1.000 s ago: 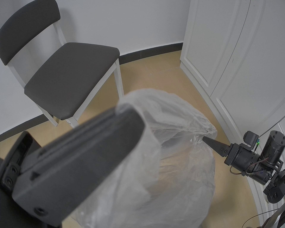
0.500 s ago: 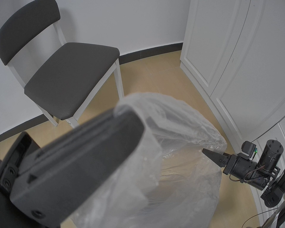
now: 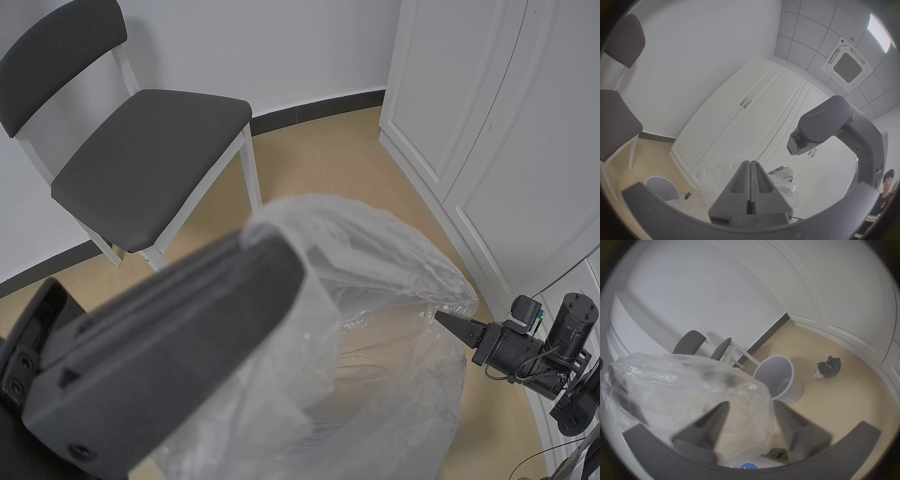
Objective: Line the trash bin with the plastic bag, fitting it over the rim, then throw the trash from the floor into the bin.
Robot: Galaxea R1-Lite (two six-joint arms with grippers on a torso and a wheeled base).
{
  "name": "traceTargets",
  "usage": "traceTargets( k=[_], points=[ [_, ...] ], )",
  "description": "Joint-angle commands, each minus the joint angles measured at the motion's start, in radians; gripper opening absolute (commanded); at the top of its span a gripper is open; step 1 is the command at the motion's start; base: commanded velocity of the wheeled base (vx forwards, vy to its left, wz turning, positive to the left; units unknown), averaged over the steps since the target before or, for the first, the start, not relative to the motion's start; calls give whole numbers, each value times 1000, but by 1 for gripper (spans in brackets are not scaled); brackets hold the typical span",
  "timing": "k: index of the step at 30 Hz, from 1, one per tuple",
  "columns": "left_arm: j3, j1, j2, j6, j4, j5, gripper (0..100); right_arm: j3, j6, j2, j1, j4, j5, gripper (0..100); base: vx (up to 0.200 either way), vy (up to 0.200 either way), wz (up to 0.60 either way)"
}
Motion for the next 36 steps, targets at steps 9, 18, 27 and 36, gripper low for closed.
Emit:
traceTargets(
  k=[9, 18, 27, 36],
  points=[
    [6, 5, 14, -5, 7, -2, 0, -5, -1, -12, -1, -18, -4, 0, 0, 0, 0],
    [14, 103, 64, 0, 100, -4, 0, -57, -12, -16, -1, -16, -74, 0, 0, 0, 0],
    [11, 146, 89, 1, 157, -4, 0, -207, -29, -161, -1, 254, -198, 0, 0, 0, 0],
    [15, 165, 107, 7, 159, -2, 0, -468, -10, -464, 8, 985, -252, 0, 0, 0, 0]
  ],
)
